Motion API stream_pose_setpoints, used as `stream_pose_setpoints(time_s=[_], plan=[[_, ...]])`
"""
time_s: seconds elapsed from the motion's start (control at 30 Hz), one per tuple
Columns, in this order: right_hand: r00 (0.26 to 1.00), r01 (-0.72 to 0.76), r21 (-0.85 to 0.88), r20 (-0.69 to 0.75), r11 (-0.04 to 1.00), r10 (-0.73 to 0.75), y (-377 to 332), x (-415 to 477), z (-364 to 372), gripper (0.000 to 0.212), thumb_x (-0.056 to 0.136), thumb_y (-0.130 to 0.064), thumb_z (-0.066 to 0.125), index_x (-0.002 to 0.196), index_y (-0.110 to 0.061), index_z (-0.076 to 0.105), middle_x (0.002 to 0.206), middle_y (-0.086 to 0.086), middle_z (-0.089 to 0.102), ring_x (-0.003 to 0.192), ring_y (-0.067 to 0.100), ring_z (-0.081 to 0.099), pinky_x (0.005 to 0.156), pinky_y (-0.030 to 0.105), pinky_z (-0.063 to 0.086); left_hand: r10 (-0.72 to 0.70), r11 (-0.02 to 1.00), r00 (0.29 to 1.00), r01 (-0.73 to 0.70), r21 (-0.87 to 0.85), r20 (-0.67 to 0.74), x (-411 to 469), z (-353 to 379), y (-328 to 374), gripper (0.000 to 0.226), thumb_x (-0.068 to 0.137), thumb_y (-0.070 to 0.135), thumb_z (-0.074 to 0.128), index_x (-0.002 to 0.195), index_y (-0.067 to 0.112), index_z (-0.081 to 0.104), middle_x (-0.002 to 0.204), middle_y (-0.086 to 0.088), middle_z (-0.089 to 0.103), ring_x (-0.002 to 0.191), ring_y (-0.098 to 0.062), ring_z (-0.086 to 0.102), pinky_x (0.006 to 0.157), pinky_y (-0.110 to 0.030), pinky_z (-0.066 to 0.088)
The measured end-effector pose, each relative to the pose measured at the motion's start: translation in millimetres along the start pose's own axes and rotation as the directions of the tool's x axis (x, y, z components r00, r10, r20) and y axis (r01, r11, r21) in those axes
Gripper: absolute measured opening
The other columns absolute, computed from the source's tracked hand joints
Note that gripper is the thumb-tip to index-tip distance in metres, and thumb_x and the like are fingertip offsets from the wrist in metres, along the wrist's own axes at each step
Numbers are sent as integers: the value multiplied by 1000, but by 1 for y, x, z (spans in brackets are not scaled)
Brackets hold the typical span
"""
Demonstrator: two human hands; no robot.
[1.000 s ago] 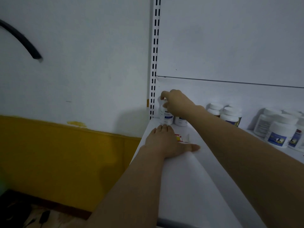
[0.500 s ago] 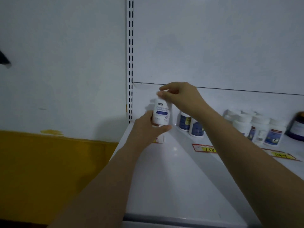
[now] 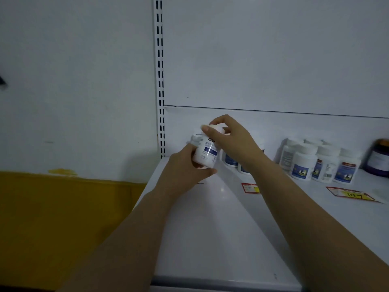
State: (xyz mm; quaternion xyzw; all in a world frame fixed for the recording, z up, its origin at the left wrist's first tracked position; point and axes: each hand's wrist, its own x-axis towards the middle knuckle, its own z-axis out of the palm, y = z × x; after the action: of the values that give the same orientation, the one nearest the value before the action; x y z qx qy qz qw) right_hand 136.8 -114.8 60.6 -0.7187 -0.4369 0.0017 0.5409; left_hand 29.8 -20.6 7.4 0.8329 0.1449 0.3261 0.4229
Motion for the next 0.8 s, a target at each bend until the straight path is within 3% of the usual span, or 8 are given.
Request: stream_pose_setpoints(time_s=[0.03, 0.13, 0.23, 0.47, 0.57, 0.67, 0.73, 0.8], plan=[[1000, -16, 26, -3, 1000, 16, 1, 0, 0, 27, 86, -43, 63, 105, -24, 58, 91, -3, 62, 82, 10, 61, 71, 23, 52, 1, 1000, 1000, -1, -14, 5, 0, 0, 0, 44, 69, 30, 83, 102, 23, 54, 84, 14, 62, 76, -3, 63, 65, -27, 60], [998, -54, 221, 42, 974, 46, 3, 0, -9, 24, 90, -29, 62, 112, -23, 58, 97, 3, 67, 90, 20, 66, 80, 28, 56, -34, 993, 994, 45, -107, 101, 2, 0, 6, 45, 74, 29, 78, 111, 23, 54, 92, 11, 63, 80, -2, 60, 56, -12, 52], [993, -69, 366, 112, 928, 30, 8, 0, -15, 25, 92, -21, 59, 116, -24, 61, 111, 6, 67, 102, 21, 66, 91, 33, 53, -54, 983, 978, 87, -160, 204, 6, 1, 10, 42, 82, 29, 70, 121, 23, 55, 108, 4, 65, 97, -11, 62, 69, -15, 48], [999, -36, 230, 46, 972, 26, 6, -4, -2, 33, 88, -40, 60, 115, -21, 63, 101, -7, 68, 91, 6, 65, 74, 18, 55, -35, 995, 998, 40, -97, 58, 5, 1, 8, 45, 72, 27, 80, 105, 22, 48, 92, 9, 58, 75, -2, 57, 47, -5, 43], [998, -52, 299, 48, 953, 40, 9, -4, -7, 32, 92, -29, 59, 121, -17, 62, 106, -3, 68, 93, 8, 66, 78, 18, 55, -75, 981, 981, 104, -161, 180, 5, 3, 10, 36, 78, 24, 75, 104, 25, 50, 99, 6, 62, 87, -5, 60, 64, -11, 52], [988, -114, 392, 145, 913, 61, 11, -4, -11, 24, 97, -21, 50, 119, -20, 60, 109, -3, 67, 99, 10, 64, 87, 23, 54, -114, 976, 949, 161, -143, 294, 4, 6, 9, 34, 84, 26, 68, 115, 21, 55, 114, -4, 64, 106, -19, 61, 94, -38, 51], [978, -158, 441, 193, 883, 79, 12, -4, -9, 24, 98, -22, 47, 119, -20, 59, 115, 0, 66, 106, 15, 62, 93, 28, 51, -106, 977, 955, 152, -148, 278, 4, 6, 8, 33, 82, 24, 70, 113, 20, 58, 111, -4, 66, 105, -20, 62, 92, -40, 53], [980, -150, 392, 178, 908, 85, 12, -5, -6, 26, 96, -31, 50, 119, -23, 58, 116, -2, 65, 106, 13, 62, 92, 29, 51, -95, 981, 975, 126, -149, 202, 3, 6, 7, 36, 78, 23, 75, 109, 20, 57, 105, -1, 67, 98, -16, 65, 76, -29, 57]])
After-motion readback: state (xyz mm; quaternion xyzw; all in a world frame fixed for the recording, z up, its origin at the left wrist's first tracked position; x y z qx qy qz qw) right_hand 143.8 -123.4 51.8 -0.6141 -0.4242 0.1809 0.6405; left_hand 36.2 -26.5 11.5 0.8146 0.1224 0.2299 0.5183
